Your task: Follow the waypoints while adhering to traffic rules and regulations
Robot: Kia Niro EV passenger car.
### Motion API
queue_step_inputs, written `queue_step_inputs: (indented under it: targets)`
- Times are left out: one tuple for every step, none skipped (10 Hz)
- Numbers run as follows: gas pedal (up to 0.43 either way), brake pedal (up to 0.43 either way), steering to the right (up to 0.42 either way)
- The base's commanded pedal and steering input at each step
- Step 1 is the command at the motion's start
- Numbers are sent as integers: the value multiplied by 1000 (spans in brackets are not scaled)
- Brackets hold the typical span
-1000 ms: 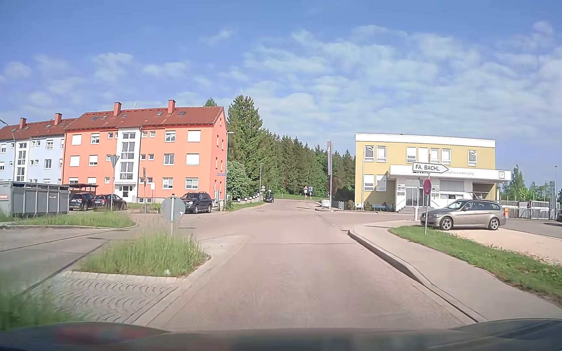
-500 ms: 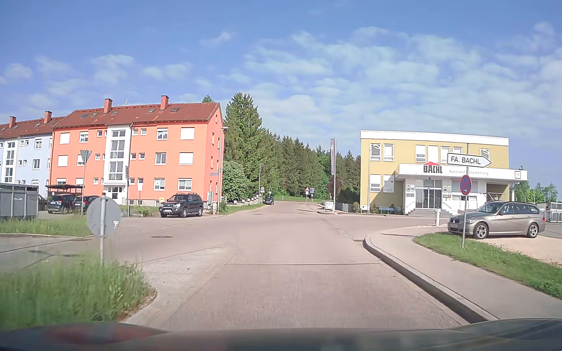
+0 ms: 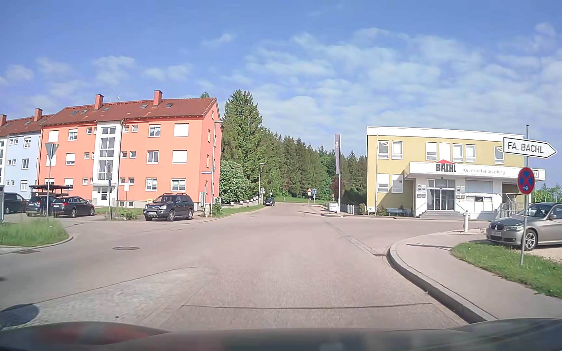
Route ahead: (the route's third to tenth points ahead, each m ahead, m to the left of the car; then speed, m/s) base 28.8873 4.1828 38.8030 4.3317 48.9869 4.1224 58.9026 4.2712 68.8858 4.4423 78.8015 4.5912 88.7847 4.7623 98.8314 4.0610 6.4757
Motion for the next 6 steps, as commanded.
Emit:
queue_step_inputs:
  targets:
    - [8,0,-6]
    - [20,0,-6]
    - [39,0,-6]
    - [47,0,-6]
    - [47,0,-7]
    - [47,0,-6]
